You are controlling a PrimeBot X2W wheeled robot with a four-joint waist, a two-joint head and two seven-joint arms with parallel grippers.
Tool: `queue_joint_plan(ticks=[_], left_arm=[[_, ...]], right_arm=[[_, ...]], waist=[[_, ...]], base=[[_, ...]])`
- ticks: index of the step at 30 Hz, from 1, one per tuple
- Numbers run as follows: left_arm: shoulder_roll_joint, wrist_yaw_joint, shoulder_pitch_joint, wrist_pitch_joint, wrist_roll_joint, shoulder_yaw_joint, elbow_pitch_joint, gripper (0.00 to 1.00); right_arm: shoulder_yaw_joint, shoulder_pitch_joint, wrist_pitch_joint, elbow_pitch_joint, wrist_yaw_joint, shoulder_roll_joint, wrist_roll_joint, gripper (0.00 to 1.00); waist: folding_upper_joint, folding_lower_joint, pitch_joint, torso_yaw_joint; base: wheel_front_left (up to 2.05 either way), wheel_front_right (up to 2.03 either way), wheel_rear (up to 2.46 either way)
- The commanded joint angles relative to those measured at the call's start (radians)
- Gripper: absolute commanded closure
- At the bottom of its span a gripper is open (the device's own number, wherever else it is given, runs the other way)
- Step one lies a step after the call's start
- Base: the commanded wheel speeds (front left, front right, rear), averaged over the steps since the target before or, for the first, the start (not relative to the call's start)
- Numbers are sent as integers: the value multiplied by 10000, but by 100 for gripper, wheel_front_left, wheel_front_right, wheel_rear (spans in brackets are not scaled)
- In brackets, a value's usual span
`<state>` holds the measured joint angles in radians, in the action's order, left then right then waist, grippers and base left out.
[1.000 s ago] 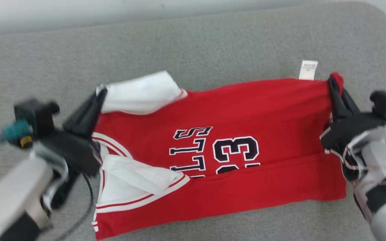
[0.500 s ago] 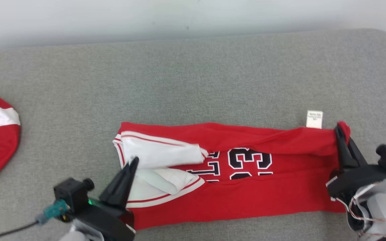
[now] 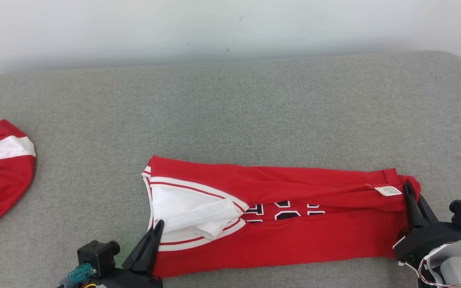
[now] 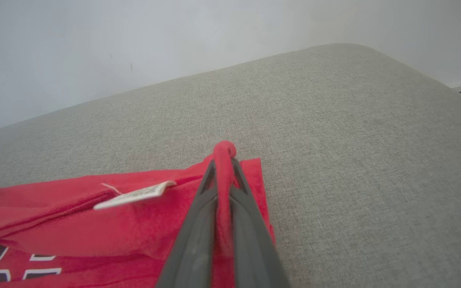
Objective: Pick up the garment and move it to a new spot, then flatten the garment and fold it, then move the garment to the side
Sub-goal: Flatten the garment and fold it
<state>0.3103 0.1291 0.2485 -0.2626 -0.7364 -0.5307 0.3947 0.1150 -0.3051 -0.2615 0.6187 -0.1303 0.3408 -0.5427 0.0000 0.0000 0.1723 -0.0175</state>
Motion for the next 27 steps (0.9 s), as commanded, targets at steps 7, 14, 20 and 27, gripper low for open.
queue_joint_plan(ticks=[7,14,20,27], left_arm=[[-449,14,-359,-30,864,1139,-169,0],[-1124,-58,-1390,-30,3128,3599,-1516,0],[-1908,-18,-2285,-31,4643,5181,-2346,0],[-2387,9,-2827,-31,5021,5903,-2315,0]], right_arm=[[-281,271,-45,-270,-13,-13,16,0],[-343,390,-45,-91,-13,46,114,0],[-225,62,-45,1068,-13,108,34,0],[269,-583,327,2530,-13,-21,-302,0]], waist=[[0,0,-327,77],[0,0,-547,160],[0,0,-676,318],[0,0,-760,449]], base=[[0,0,0],[0,0,0],[0,0,0],[0,0,0]])
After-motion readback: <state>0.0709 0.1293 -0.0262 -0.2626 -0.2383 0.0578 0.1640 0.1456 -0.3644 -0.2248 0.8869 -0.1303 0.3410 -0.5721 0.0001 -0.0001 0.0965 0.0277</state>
